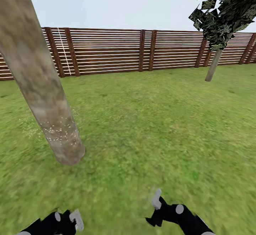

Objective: In the garden, pick up the pesticide atomizer on the floor and spray pesticide onto both trees until each tree trunk is fully covered.

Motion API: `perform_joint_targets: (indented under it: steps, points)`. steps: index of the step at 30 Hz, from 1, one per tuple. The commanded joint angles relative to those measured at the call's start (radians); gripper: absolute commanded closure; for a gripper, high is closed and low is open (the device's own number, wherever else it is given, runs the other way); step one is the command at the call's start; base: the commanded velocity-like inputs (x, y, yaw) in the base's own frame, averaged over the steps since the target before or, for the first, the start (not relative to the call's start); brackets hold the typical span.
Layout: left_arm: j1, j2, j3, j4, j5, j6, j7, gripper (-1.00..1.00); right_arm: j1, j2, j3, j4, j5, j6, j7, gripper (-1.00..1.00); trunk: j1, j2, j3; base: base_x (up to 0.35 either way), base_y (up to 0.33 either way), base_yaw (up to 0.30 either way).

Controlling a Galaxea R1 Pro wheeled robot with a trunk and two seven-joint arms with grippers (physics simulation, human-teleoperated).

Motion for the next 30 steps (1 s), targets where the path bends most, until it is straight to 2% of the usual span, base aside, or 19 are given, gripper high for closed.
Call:
perform_joint_targets:
  steps: [1,2,3,4,5,6,7,8,9,10,11,13,14,16,19,23,30]
  points:
    - [0.030,-0.002,0.026,0.013,0.070,-0.059,0.078,1.00,0.000,-0.013,-0.071,0.083,0.008,-0.008,-0.123,-1.00,0.000,0.000,-0.001,0.000,0.000,0.000]
    - [0.059,-0.007,0.041,0.037,0.149,-0.137,0.147,1.00,0.000,-0.026,-0.134,0.160,0.007,-0.015,-0.261,-1.00,0.000,0.000,-0.001,0.000,0.000,0.000]
    - [0.083,-0.013,0.050,0.064,0.220,-0.210,0.205,1.00,0.000,-0.032,-0.178,0.232,0.006,-0.035,-0.398,-1.00,0.000,0.000,-0.001,0.000,0.000,0.000]
    - [0.095,-0.016,0.053,0.081,0.264,-0.252,0.238,1.00,0.001,-0.033,-0.195,0.276,0.005,-0.056,-0.486,-1.00,0.000,0.000,-0.001,0.000,0.000,0.000]
    - [0.110,-0.018,0.057,0.106,0.335,-0.302,0.281,1.00,0.001,-0.034,-0.211,0.334,0.004,-0.106,-0.621,-1.00,0.000,0.000,-0.001,0.000,0.000,0.000]
    - [0.127,-0.020,0.062,0.132,0.434,-0.350,0.319,1.00,0.009,-0.035,-0.220,0.379,0.001,-0.189,-0.774,-1.00,0.000,0.000,-0.001,0.000,0.000,0.000]
    - [0.138,-0.020,0.064,0.140,0.485,-0.375,0.332,1.00,0.021,-0.036,-0.223,0.390,-0.006,-0.239,-0.838,-1.00,0.000,0.000,-0.001,0.000,0.000,0.000]
    - [0.159,-0.019,0.065,0.149,0.562,-0.423,0.344,1.00,0.044,-0.039,-0.227,0.400,-0.040,-0.327,-0.919,-1.00,0.000,0.000,-0.001,0.000,0.000,0.000]
    - [0.181,-0.018,0.065,0.155,0.619,-0.468,0.350,1.00,0.060,-0.041,-0.227,0.406,-0.093,-0.398,-0.970,-1.00,0.000,0.000,-0.001,0.000,0.000,0.000]
    - [0.201,-0.017,0.066,0.158,0.654,-0.503,0.353,1.00,0.070,-0.042,-0.227,0.409,-0.143,-0.442,-0.996,-1.00,0.000,0.000,-0.001,0.000,0.000,0.000]
    - [0.217,-0.016,0.066,0.160,0.674,-0.525,0.355,1.00,0.076,-0.043,-0.227,0.411,-0.180,-0.465,-1.010,-1.00,0.000,0.000,-0.001,0.000,0.000,0.000]
    - [0.232,-0.019,0.066,0.166,0.699,-0.541,0.357,1.00,0.082,-0.043,-0.227,0.413,-0.209,-0.483,-1.020,-1.00,0.000,0.000,-0.001,0.000,0.000,0.000]
    - [0.234,-0.020,0.066,0.172,0.718,-0.544,0.357,1.00,0.083,-0.043,-0.227,0.413,-0.215,-0.486,-1.022,-1.00,0.000,0.000,-0.001,0.000,0.000,0.000]
    - [0.237,-0.019,0.067,0.179,0.781,-0.548,0.357,1.00,0.084,-0.042,-0.226,0.413,-0.219,-0.490,-1.023,-1.00,0.000,0.000,-0.001,0.000,0.000,0.000]
    - [0.237,-0.019,0.067,0.180,0.826,-0.549,0.357,1.00,0.084,-0.036,-0.225,0.412,-0.218,-0.490,-1.023,-1.00,0.000,0.000,-0.001,0.000,0.000,0.000]
    - [0.237,-0.020,0.067,0.187,0.835,-0.550,0.357,1.00,0.087,-0.026,-0.224,0.415,-0.219,-0.485,-1.022,-1.00,0.000,0.000,-0.001,0.000,0.000,0.000]
    - [0.238,-0.029,0.067,0.195,0.839,-0.548,0.357,1.00,0.106,-0.025,-0.224,0.416,-0.220,-0.485,-1.021,-1.00,0.000,0.000,-0.001,0.000,0.000,0.000]
